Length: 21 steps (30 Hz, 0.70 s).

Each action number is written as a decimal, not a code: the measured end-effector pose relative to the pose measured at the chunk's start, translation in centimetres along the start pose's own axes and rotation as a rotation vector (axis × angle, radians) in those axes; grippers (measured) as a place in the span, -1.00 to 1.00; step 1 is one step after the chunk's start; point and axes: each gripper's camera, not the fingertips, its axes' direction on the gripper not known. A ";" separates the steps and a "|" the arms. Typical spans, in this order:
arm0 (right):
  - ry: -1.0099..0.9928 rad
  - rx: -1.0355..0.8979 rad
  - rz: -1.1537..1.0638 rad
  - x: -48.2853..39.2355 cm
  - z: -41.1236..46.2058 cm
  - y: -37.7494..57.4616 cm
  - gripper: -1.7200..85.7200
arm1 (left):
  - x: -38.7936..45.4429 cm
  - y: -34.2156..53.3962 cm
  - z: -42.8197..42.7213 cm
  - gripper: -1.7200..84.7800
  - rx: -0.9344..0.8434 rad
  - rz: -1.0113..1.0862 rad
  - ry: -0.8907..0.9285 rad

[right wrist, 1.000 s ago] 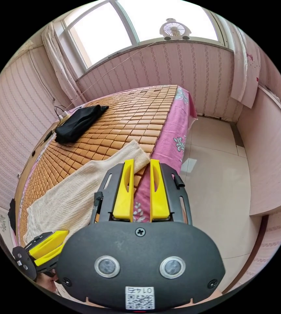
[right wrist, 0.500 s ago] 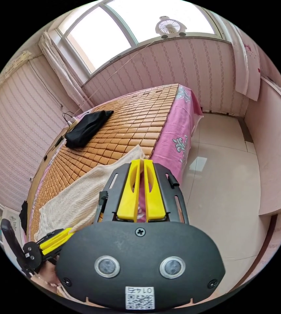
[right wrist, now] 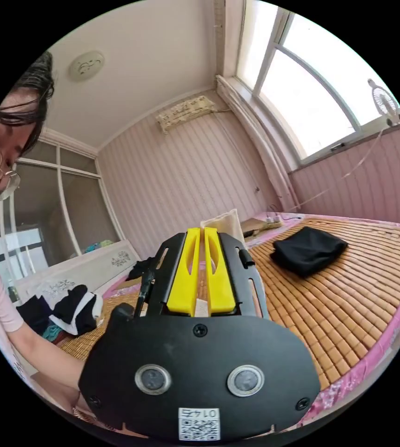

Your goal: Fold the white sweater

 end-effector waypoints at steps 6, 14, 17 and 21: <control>-0.508 -0.458 -0.169 -17.3 15.0 4.9 -0.89 | -6.1 4.6 -15.2 -0.83 0.095 -0.105 -0.098; -0.426 -0.890 -0.286 -23.7 19.4 19.8 -0.77 | -12.6 18.4 -27.7 -0.84 -0.188 -0.440 -0.222; -0.347 -0.938 -0.336 -23.2 18.8 20.4 -0.79 | -14.6 17.8 -30.9 -0.83 -0.130 -0.513 -0.287; -0.232 -0.969 -0.411 -22.9 19.6 20.4 -0.81 | -18.5 13.4 -33.5 -0.80 -0.008 -0.584 -0.342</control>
